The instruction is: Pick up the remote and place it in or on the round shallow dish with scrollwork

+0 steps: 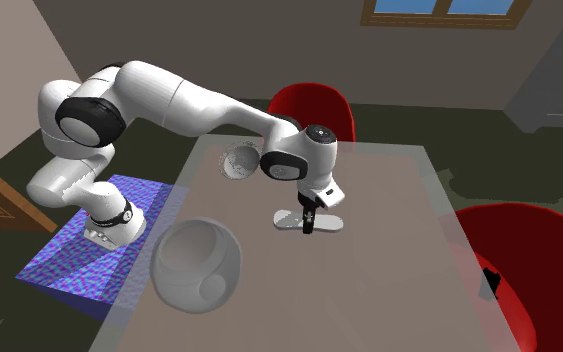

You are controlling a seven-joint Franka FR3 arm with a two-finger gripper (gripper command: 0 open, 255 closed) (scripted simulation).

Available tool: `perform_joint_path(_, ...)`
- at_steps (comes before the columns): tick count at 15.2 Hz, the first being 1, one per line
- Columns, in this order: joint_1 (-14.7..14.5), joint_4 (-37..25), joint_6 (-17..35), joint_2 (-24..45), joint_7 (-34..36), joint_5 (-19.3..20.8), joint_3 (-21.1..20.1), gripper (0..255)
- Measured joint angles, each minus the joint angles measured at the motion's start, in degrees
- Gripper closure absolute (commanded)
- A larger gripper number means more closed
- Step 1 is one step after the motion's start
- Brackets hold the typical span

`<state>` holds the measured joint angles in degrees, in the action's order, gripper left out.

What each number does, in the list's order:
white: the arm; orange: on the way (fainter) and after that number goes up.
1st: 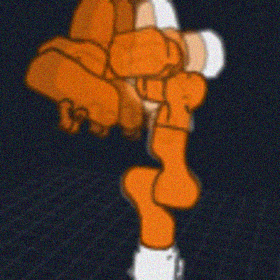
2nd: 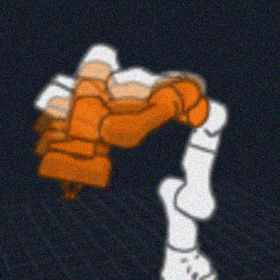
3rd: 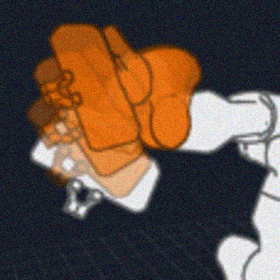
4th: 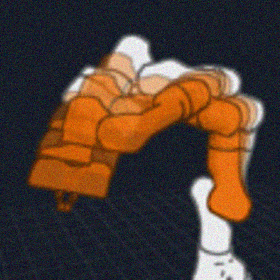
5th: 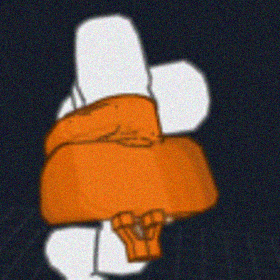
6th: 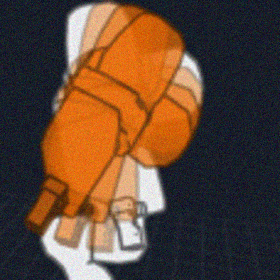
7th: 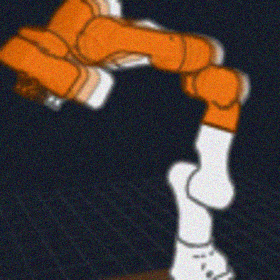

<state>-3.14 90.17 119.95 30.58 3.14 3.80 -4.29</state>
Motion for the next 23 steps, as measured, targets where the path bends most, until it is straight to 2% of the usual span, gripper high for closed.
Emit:
perform_joint_path(5,0.0,-1.0,-1.9,-0.9,-0.1,-0.1,-0.1,255)
perform_joint_path(23,-0.1,-9.1,-13.7,-4.7,-0.5,-0.6,-0.3,255)
